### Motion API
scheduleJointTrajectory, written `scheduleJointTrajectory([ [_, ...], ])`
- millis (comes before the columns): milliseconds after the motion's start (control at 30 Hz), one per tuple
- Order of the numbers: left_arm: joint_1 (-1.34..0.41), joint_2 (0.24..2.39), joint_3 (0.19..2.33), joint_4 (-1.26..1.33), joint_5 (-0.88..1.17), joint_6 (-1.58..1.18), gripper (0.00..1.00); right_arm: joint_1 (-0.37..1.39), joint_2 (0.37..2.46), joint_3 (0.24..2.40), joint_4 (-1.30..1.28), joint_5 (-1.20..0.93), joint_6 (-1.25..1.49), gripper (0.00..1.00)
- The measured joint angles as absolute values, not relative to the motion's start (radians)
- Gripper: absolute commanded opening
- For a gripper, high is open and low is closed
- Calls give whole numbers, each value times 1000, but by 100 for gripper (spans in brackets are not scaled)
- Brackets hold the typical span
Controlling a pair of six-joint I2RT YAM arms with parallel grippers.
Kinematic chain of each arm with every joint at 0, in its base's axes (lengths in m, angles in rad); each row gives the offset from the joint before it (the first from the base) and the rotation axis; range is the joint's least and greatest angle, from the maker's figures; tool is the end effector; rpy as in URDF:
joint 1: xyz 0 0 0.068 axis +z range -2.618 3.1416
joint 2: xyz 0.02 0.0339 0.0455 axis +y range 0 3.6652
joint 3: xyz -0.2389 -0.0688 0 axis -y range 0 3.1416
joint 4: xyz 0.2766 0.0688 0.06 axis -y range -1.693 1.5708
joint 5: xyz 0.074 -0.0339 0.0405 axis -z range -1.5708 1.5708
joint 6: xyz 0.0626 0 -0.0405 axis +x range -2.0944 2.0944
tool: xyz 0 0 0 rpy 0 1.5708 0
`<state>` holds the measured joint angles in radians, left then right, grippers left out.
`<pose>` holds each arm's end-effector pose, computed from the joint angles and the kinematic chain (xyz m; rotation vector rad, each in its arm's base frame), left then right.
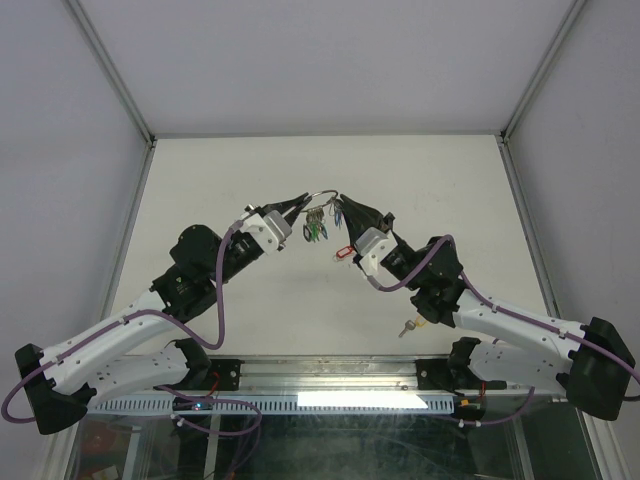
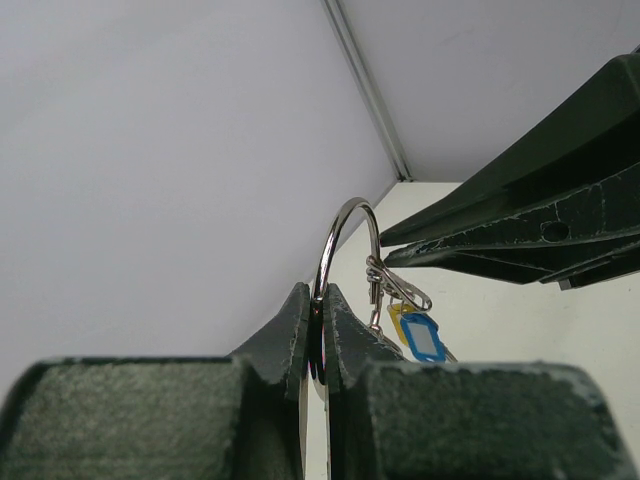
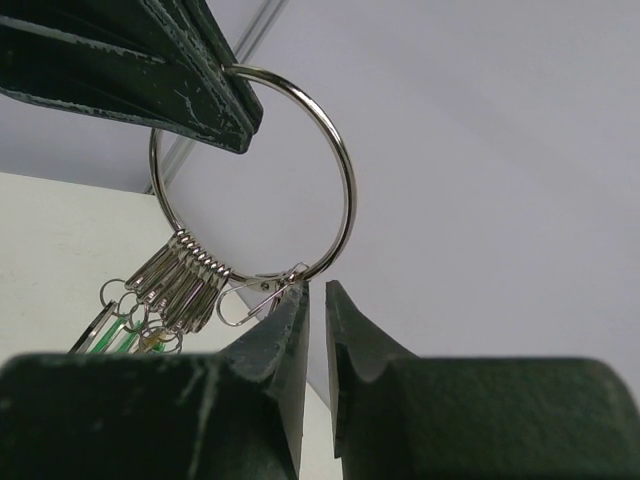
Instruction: Put the keys on the keyring
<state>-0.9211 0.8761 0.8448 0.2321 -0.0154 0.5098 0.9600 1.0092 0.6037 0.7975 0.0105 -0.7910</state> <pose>0.1697 -0.2218 0.3756 0.8940 1.0485 -0.3340 0.1708 0.2428 0.3139 -0.9001 0.7630 0.1428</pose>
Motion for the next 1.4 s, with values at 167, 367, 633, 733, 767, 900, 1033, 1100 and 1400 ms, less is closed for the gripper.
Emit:
scheduleJointTrajectory([
  [167,-921,876,845,232,-15,509,0,960,1009,604,806,10,-790,15],
  [367,-921,876,845,232,-15,509,0,960,1008,604,802,11,-793,16],
  [633,-921,876,845,232,-16,511,0,960,936,592,753,31,-822,19],
  [733,-921,876,845,232,-15,513,0,960,895,591,711,40,-834,23],
  [767,-921,876,845,232,-16,513,0,960,883,591,692,40,-837,24],
  [900,-921,876,845,232,-15,513,0,960,857,591,606,19,-844,27],
  [1033,-921,876,845,232,-15,512,0,960,859,591,532,-10,-842,27],
  [1100,-921,876,845,232,-14,512,0,960,861,591,516,-18,-842,26],
  [1400,-921,876,845,232,2,513,0,960,911,591,521,-23,-842,20],
])
